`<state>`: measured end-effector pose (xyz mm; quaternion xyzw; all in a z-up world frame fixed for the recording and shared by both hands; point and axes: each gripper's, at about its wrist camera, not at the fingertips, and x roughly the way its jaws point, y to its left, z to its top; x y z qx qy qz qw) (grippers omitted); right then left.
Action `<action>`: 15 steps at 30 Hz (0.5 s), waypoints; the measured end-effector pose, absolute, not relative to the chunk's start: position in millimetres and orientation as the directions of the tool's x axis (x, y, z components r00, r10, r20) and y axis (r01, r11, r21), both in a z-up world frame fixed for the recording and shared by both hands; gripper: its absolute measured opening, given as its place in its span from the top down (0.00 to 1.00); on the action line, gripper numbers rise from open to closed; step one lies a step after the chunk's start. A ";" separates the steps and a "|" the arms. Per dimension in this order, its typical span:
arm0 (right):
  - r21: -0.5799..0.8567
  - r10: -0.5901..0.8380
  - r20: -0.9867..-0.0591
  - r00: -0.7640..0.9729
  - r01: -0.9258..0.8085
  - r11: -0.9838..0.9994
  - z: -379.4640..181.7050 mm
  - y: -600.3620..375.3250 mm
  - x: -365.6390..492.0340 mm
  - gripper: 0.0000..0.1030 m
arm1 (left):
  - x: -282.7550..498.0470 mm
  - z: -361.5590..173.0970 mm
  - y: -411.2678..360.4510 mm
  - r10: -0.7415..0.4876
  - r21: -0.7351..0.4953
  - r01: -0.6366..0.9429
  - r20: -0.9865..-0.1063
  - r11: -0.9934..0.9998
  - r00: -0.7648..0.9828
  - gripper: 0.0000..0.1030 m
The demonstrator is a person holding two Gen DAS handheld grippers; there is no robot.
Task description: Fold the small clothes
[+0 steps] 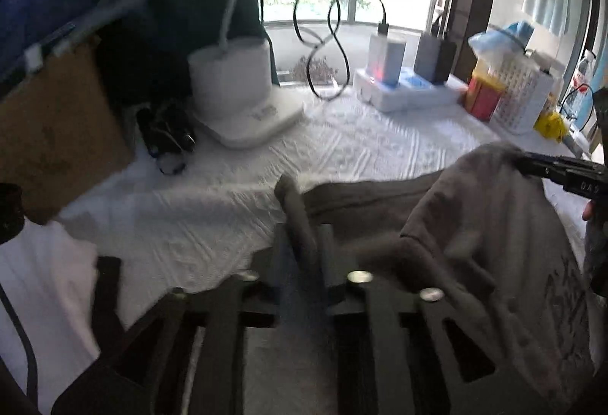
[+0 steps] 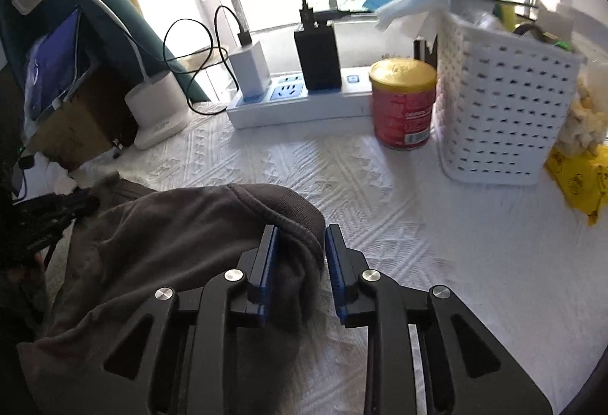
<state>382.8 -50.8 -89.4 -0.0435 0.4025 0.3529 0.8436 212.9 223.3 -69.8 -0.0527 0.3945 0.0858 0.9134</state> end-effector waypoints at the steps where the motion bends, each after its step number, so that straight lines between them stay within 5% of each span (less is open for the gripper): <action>1: 0.210 0.561 -0.707 0.431 -0.629 0.748 -87.1 -53.7 380.7 0.73 | 209.6 -65.4 223.8 0.110 -0.041 -0.202 -0.724 0.979 0.681 0.65; 15: 0.214 0.569 -0.680 0.463 -0.617 0.758 -66.1 -90.6 320.7 0.73 | 167.0 -44.2 177.7 0.021 -0.102 -0.127 -0.693 0.987 0.721 0.63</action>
